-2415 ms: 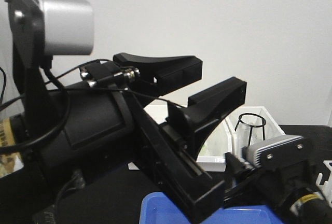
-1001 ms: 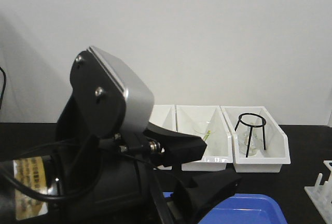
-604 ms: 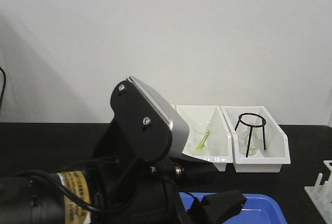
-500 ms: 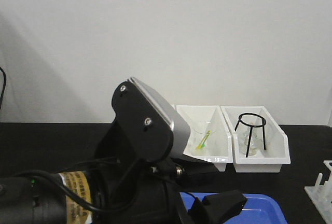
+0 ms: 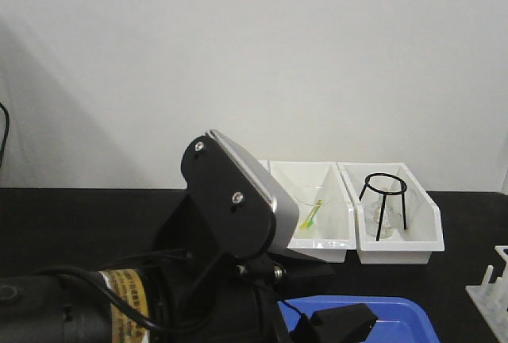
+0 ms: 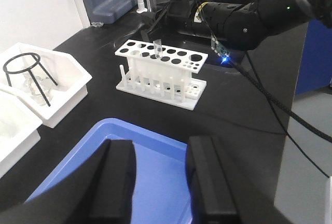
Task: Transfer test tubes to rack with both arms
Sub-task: 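Lower the tube into a hole of the white rack with the right gripper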
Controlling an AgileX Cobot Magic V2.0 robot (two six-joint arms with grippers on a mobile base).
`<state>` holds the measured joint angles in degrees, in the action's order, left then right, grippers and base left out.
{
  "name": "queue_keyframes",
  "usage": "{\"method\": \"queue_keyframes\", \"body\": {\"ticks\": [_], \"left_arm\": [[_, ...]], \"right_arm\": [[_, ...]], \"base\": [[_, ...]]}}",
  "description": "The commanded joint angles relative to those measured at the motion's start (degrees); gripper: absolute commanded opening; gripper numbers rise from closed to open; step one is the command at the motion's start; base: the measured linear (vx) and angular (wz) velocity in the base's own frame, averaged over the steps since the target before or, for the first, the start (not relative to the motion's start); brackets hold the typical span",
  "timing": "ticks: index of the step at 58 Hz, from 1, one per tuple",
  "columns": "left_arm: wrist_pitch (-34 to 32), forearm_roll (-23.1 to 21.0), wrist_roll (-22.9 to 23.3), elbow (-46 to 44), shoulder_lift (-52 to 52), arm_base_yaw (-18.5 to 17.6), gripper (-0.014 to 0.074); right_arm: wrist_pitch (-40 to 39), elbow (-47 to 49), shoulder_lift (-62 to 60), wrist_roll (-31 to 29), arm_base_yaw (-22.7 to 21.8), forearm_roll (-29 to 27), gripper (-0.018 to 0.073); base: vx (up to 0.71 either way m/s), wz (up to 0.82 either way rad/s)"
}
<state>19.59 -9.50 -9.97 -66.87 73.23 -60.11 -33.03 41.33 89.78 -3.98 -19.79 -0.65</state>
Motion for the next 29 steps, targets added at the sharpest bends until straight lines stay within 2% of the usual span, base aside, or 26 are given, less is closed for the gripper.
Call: {"method": "queue_keyframes", "body": {"ticks": [1, 19, 29], "left_arm": [[-3.9, -0.2, 0.2, -1.8, -1.4, -0.4, 0.0357], [-3.5, -0.2, 0.2, -1.8, -1.4, -0.4, 0.0319], [-3.5, -0.6, 0.2, -1.8, -1.4, -0.4, 0.0300]], "right_arm": [[-5.2, 1.9, -1.0, -0.2, -0.4, 0.6, -0.0006], [-5.7, 1.9, 2.2, 0.8, -0.4, 0.6, -0.0005], [-10.9, 1.9, 2.3, 0.8, -0.4, 0.6, -0.0005]], "base": [[0.00, 0.00], [0.00, 0.00], [0.00, 0.00]]}}
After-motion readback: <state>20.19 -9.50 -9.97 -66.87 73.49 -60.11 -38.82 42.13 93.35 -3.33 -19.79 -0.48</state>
